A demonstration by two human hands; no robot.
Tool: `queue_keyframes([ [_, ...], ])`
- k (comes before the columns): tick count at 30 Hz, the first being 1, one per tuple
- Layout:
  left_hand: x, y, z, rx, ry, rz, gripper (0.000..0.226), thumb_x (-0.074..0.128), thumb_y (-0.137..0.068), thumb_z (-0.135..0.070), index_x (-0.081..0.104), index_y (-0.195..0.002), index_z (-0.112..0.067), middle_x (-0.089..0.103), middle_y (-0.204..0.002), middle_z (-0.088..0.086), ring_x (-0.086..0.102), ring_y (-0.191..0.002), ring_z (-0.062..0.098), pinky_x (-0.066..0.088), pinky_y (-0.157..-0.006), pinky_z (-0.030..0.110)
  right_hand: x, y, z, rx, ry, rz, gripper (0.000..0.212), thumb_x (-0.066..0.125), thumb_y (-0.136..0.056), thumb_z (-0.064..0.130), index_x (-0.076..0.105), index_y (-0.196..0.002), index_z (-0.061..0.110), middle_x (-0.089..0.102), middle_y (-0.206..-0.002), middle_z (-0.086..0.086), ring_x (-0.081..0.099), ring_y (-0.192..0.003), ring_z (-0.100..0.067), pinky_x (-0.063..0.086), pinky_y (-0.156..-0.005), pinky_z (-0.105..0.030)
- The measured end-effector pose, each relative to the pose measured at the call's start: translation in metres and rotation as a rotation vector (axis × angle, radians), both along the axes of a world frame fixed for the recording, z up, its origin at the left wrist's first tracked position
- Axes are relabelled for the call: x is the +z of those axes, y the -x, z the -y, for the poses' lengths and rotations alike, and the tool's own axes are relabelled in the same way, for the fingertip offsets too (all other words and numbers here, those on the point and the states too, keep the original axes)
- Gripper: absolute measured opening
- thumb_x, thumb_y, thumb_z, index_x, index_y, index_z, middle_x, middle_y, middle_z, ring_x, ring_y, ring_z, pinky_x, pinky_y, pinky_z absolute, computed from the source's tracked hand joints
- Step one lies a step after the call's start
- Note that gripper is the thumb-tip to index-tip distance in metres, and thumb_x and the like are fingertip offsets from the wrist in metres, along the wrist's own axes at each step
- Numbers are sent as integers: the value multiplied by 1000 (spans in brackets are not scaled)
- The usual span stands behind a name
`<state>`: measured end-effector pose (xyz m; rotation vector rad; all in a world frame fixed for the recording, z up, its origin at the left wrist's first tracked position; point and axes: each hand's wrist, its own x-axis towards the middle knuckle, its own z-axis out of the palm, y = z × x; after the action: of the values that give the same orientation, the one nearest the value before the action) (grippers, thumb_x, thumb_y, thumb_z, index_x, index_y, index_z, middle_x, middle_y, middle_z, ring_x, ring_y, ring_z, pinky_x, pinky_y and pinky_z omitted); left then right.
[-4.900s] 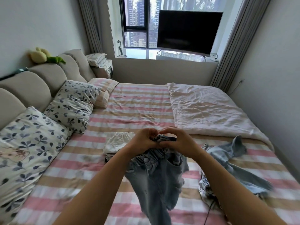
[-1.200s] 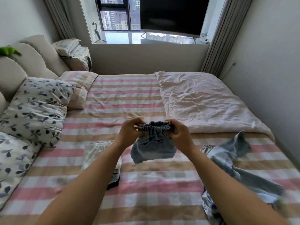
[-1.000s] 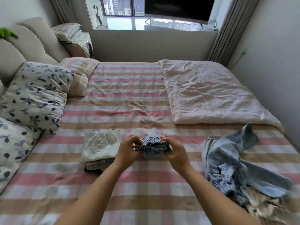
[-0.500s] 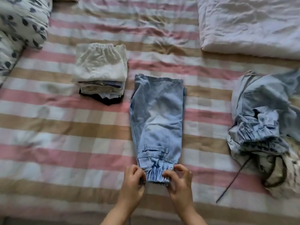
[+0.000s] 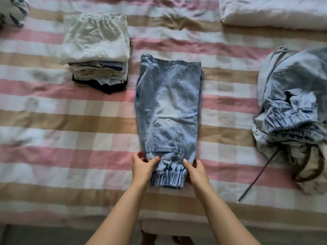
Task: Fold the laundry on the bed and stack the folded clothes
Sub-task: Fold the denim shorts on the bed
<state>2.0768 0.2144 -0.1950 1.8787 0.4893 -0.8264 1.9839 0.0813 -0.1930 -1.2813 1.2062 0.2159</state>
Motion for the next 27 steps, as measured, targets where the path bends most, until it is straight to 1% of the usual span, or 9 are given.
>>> queue_keyframes([
  [3, 3, 12, -8, 5, -8, -17, 57, 73, -76, -8, 43, -124, -2, 58, -116, 17, 58, -105, 29, 48, -94, 45, 1, 14, -7, 17, 13, -44, 25, 62, -88, 15, 52, -110, 8, 63, -111, -12, 60, -103, -27, 46, -95, -48],
  [9, 3, 54, -27, 96, 82, -71, 44, 69, -76, 4, 47, -112, -5, 61, -109, 19, 61, -97, 29, 51, -84, 40, -3, 54, -24, 56, 135, -126, 15, 65, -84, 15, 54, -94, 17, 62, -88, 2, 60, -88, -19, 45, -74, -31],
  [13, 3, 52, -26, 38, 41, -101, 45, 73, -71, 5, 47, -105, -6, 61, -108, 21, 61, -92, 26, 50, -82, 37, -2, 52, -20, 97, 172, -210, 27, 70, -80, 16, 52, -99, 12, 61, -91, -4, 58, -86, -22, 44, -71, -31],
  [17, 7, 19, -17, -221, -213, 62, 85, 83, -62, -18, 36, -132, -12, 39, -129, 9, 37, -121, 25, 35, -106, 42, 9, 26, 9, 0, 283, -114, 49, 71, -80, 18, 45, -121, 8, 55, -105, -3, 55, -100, -21, 43, -86, -30],
  [21, 10, -39, -1, -661, -52, 175, 116, 85, -55, -31, 10, -143, -36, 14, -130, -12, 17, -122, 9, 20, -109, 34, 13, -40, 65, -49, 487, 31, 33, 60, -89, 20, 52, -118, 7, 59, -111, -9, 56, -103, -23, 45, -88, -33],
  [23, 6, -73, 0, -713, 58, 64, 106, 85, -49, -35, 23, -135, -41, 26, -124, -8, 30, -115, 11, 31, -106, 27, 5, -79, 92, 1, 529, 33, 32, 58, -90, 19, 54, -118, 5, 59, -115, -13, 55, -105, -25, 45, -93, -38],
  [24, 3, -89, 0, -655, 101, 23, 96, 85, -46, -37, 32, -127, -40, 35, -118, -7, 39, -107, 12, 40, -96, 22, 1, -97, 104, 33, 554, 20, 32, 58, -90, 19, 54, -118, 4, 59, -116, -15, 55, -107, -28, 44, -95, -42],
  [26, -5, -115, 6, -472, 62, 123, 72, 86, -54, -33, 43, -111, -27, 46, -99, -3, 47, -87, 13, 42, -75, 17, -7, -123, 123, 61, 598, 0, 32, 59, -89, 18, 56, -117, 4, 59, -116, -16, 54, -108, -30, 43, -96, -44],
  [27, -11, -126, 12, -352, 6, 232, 57, 84, -63, -25, 46, -105, -21, 48, -91, 0, 46, -81, 15, 41, -71, 19, -10, -132, 129, 60, 617, -5, 31, 59, -88, 19, 57, -116, 4, 59, -115, -16, 53, -107, -30, 43, -95, -44],
])
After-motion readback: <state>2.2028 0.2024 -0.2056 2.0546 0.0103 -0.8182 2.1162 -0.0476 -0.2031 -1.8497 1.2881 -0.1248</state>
